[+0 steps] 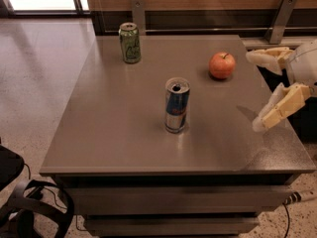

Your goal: Knock redbull can over

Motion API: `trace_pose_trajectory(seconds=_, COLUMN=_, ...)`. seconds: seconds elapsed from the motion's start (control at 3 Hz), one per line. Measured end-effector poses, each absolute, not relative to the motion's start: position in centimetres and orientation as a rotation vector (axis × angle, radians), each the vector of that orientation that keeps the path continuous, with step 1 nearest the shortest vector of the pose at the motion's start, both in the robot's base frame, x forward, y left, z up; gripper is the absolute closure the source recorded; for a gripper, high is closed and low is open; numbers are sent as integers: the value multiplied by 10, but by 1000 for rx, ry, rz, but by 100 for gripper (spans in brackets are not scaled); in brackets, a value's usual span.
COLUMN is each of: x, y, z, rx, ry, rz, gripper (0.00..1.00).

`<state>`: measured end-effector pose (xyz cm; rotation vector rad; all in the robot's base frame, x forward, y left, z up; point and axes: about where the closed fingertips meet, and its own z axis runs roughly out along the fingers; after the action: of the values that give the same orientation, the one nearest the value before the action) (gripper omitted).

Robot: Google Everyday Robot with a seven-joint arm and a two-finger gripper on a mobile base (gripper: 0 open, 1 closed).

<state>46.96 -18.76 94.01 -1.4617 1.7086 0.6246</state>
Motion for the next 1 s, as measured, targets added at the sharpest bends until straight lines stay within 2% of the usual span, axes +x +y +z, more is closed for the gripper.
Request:
trace_pose_trajectory(seconds=0.33, x=478, y=-168, z=929, rx=-1404, ry=1626, rz=774, gripper=0)
trace_pose_trajectory(seconds=1.0, x=487, y=-140, z=911, rx=-1289, ry=1496, rz=925, gripper=0)
